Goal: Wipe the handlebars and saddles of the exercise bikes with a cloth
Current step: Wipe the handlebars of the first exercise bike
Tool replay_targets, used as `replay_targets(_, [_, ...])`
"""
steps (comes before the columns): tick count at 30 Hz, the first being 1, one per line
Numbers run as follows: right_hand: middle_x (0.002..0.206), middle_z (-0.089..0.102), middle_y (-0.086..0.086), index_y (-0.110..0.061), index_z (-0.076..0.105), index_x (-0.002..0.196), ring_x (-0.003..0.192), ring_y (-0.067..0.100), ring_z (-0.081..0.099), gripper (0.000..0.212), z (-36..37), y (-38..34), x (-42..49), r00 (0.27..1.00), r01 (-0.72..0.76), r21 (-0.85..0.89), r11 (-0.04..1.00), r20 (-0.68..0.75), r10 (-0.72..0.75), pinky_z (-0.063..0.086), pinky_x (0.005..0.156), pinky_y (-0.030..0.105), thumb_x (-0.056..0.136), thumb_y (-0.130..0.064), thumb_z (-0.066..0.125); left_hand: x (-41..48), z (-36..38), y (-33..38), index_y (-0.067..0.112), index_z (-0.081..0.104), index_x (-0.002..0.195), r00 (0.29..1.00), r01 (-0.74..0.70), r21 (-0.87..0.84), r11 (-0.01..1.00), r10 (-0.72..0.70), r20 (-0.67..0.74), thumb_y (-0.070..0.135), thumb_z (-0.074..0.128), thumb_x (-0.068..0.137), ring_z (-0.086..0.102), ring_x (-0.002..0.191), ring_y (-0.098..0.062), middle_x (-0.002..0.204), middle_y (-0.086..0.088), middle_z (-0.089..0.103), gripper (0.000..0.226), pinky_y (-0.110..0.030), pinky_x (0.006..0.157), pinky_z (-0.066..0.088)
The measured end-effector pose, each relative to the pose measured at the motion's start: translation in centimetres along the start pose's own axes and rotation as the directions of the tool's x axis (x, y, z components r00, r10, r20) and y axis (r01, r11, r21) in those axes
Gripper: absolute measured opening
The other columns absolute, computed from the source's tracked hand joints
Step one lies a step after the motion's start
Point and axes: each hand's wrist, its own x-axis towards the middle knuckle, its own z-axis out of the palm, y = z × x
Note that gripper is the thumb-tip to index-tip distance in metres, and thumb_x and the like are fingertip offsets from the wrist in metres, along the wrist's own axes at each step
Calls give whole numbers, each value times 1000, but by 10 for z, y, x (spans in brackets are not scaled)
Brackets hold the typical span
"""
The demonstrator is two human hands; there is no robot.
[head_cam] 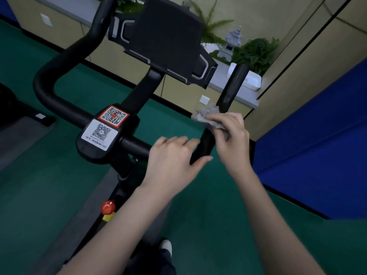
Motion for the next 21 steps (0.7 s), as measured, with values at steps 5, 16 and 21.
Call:
replay_targets(5, [97, 53, -15, -20, 68, 100, 97, 19, 58, 34, 21, -4, -20, 929, -184, 322, 929, -252, 272, 43, 79, 13, 85, 8, 56, -2, 2, 2, 25, 72, 97, 999, 17, 24, 1000, -16, -49, 61, 49, 81, 63, 56, -22, 71, 7, 67, 46, -30, 54, 51])
replay_targets(16, [101, 58, -28, -33, 62, 99, 103, 26, 57, 44, 24, 5, -27, 917, -117, 421, 899, -301, 260, 46, 90, 29, 83, 6, 54, -2, 0, 10, 26, 72, 104, 997, 39, 37, 999, -36, -64, 60, 46, 81, 64, 59, -21, 74, 10, 68, 49, -29, 55, 50])
replay_targets(21, [106, 63, 3, -7, 64, 102, 104, 23, 59, 26, 28, 17, -11, 819, -264, 521, 812, -324, 474, 48, 88, 25, 86, 10, 54, -5, 7, 11, 25, 73, 100, 990, 33, 66, 997, -24, -142, 52, 51, 83, 57, 51, -18, 69, 10, 66, 40, -27, 53, 48])
